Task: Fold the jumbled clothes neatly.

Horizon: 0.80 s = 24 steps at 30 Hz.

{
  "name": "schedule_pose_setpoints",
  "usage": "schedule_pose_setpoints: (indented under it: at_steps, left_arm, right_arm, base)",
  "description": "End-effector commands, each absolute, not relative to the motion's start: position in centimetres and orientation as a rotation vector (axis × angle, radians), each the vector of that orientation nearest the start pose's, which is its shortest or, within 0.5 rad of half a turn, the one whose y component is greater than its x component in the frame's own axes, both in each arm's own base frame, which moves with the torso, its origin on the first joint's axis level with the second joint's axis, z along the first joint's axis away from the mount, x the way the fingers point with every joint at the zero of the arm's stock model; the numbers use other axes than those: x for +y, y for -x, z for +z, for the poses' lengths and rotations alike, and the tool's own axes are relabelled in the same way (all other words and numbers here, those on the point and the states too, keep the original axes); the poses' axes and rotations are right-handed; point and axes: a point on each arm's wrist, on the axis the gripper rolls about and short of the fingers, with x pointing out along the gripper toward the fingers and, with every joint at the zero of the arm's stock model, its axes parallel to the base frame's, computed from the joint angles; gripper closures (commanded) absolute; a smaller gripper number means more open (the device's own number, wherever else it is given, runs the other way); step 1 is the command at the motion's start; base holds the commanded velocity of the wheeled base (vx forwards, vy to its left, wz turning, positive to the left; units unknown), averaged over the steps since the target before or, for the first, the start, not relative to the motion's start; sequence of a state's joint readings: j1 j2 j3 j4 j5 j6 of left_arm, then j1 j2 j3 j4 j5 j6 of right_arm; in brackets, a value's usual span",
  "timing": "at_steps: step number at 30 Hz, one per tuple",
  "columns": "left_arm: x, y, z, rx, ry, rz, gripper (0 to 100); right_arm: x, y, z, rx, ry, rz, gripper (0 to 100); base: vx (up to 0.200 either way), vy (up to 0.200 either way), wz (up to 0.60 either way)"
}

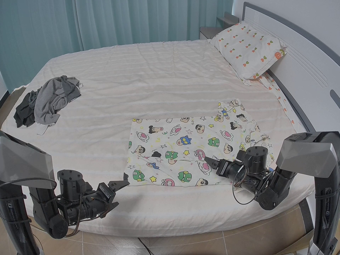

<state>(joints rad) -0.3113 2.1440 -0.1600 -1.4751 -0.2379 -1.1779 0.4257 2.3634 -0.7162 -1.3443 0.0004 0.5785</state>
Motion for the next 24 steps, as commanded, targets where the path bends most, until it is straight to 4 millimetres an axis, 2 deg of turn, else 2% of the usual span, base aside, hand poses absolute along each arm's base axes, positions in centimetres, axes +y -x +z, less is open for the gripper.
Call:
schedule_pose_setpoints:
  at_steps: [1,8,16,24]
  left_arm:
    - [-8.2,-23.7,1.2,0.767,1.100,-0.170,0]
    - [-8.2,-23.7,1.2,0.767,1.100,-0.170,0]
    - [-8.2,-23.7,1.2,0.768,1.100,-0.169,0]
    - [-8.2,-23.7,1.2,0.769,1.098,-0.171,0]
  right_arm:
    - [15.4,-34.2,0.2,0.404,-0.503,0.325,0]
    - [15.2,-35.2,0.6,0.391,-0.507,0.313,0]
    - [14.9,-32.8,1.8,0.424,-0.498,0.321,0]
    - [14.1,-31.3,1.2,0.449,-0.490,0.310,0]
  base:
    - [0.000,0.000,0.00]
    - [0.000,0.000,0.00]
    - [0.000,0.000,0.00]
    - [0.000,0.000,0.00]
